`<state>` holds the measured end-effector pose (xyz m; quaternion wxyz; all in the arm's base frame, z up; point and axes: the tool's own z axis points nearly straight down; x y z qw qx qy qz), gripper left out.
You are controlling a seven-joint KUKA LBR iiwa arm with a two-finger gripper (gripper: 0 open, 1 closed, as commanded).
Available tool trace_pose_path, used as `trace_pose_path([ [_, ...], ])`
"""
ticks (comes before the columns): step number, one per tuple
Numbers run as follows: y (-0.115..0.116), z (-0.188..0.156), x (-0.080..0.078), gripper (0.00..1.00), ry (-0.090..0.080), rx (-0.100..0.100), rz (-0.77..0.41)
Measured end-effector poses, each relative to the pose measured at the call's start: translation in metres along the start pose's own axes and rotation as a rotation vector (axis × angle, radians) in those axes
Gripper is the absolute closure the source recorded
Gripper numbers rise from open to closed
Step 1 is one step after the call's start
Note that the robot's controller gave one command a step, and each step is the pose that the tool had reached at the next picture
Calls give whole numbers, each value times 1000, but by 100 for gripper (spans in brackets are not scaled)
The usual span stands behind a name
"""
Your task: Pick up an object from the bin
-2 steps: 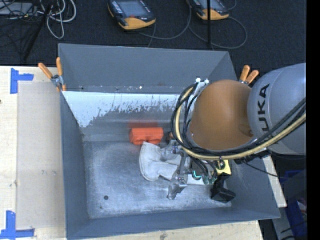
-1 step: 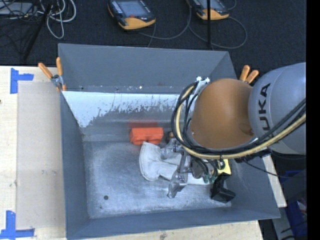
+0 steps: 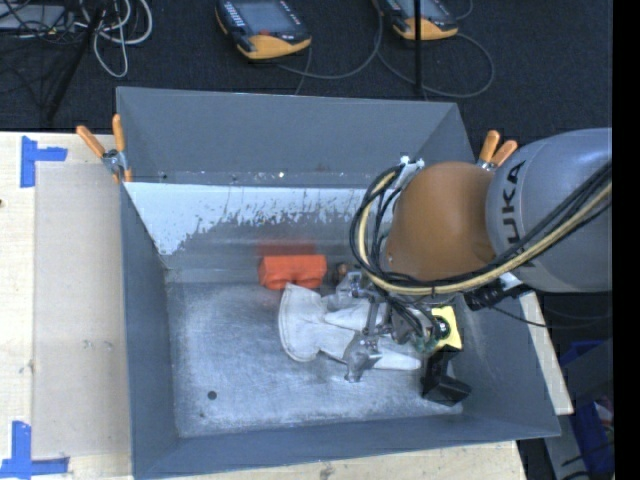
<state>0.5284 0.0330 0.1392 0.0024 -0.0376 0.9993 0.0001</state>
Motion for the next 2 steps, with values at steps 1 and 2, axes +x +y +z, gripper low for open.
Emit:
trace_pose_path([
  [1, -29, 67, -36, 0, -1, -3, -122],
  [2, -58, 64, -24, 0, -18, -6, -219],
])
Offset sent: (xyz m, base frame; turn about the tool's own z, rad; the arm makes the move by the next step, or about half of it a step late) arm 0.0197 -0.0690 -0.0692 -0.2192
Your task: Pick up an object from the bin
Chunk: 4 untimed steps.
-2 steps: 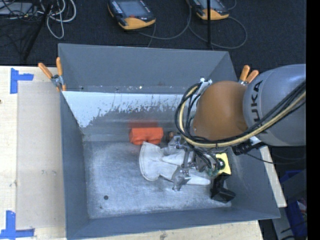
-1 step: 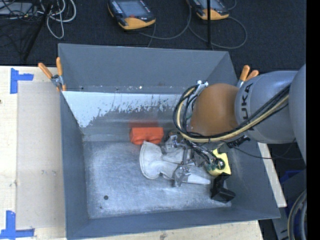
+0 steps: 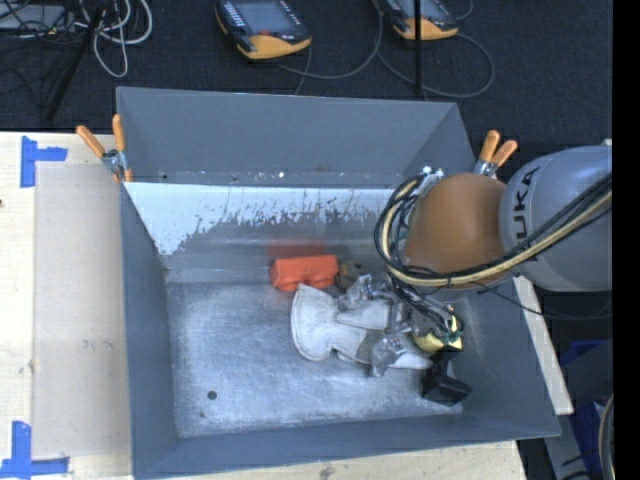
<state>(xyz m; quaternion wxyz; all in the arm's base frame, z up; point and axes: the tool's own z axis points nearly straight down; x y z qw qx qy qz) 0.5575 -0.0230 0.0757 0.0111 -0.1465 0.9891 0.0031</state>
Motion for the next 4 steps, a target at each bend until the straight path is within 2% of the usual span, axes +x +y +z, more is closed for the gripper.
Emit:
trace_pose_path([
  [1, -20, 0, 9, 0, 4, 0, -5],
  [2, -3, -7, -8, 100, -5, 11, 4],
  [4, -3, -9, -8, 100, -1, 10, 5],
])
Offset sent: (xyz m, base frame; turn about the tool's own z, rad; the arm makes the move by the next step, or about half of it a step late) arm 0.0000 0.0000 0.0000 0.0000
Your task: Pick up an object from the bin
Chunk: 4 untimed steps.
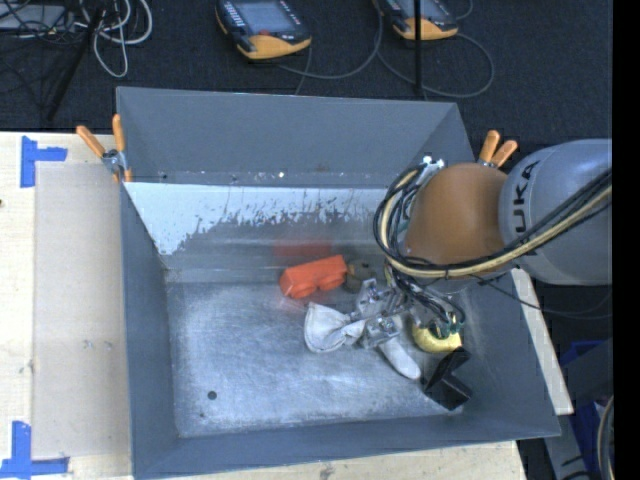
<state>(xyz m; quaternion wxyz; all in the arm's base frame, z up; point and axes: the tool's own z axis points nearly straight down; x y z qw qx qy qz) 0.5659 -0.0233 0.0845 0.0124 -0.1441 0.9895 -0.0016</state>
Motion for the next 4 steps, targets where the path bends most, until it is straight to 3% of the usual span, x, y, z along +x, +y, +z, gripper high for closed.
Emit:
trace_pose_path([
  [2, 2, -26, 4, 100, 26, -8, -1],
  [4, 3, -65, 3, 100, 28, -9, -1],
])
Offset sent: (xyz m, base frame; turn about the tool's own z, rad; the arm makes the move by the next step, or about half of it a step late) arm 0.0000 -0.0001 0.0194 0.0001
